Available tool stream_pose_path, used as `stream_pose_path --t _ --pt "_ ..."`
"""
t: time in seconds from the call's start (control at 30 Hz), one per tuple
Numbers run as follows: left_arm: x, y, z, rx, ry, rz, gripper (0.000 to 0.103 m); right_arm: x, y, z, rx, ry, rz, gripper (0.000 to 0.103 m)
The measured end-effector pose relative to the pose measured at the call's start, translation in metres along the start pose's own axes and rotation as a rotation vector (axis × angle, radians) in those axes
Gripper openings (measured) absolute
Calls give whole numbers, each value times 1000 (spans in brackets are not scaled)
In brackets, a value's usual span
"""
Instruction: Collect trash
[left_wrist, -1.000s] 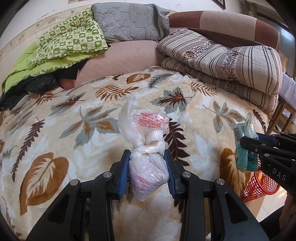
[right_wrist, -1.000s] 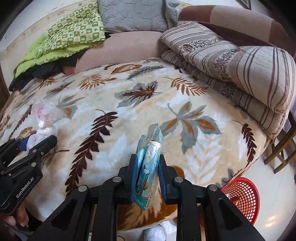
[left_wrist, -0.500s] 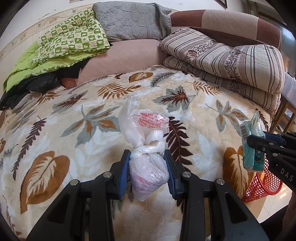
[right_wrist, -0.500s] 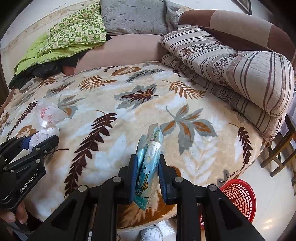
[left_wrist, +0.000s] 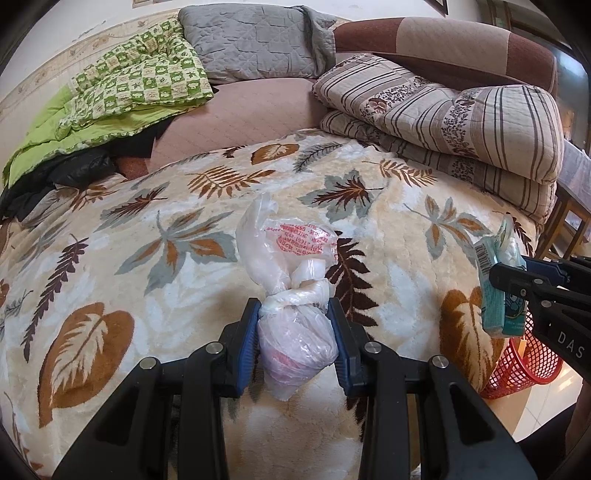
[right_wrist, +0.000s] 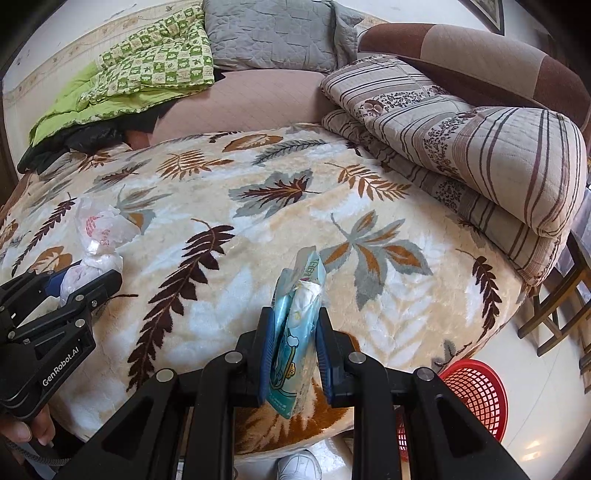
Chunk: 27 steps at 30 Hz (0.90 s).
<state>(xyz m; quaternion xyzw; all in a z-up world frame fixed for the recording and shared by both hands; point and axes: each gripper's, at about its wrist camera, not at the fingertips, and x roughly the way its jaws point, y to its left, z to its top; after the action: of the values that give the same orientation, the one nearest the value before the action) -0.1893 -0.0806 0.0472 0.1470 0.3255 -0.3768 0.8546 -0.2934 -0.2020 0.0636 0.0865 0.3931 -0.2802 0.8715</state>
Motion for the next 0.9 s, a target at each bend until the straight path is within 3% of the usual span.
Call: stream_pose_path --t 0.37,0.5,0.7,0.8,0.9 --pt "-2 -19 4 66 -11 -45 34 -4 -9 -1 21 -11 3 23" --pt "-8 -59 14 138 -1 -203 34 -14 -42 -1 161 -15 62 23" --pt "-8 -145 31 227 59 -494 34 -52 -144 -29 496 -53 177 23" --pt "-3 -191 33 267 91 -604 34 -75 -189 -52 540 -70 82 23" --pt "8 -233 31 299 134 -664 34 -88 -228 -80 594 -64 -1 23"
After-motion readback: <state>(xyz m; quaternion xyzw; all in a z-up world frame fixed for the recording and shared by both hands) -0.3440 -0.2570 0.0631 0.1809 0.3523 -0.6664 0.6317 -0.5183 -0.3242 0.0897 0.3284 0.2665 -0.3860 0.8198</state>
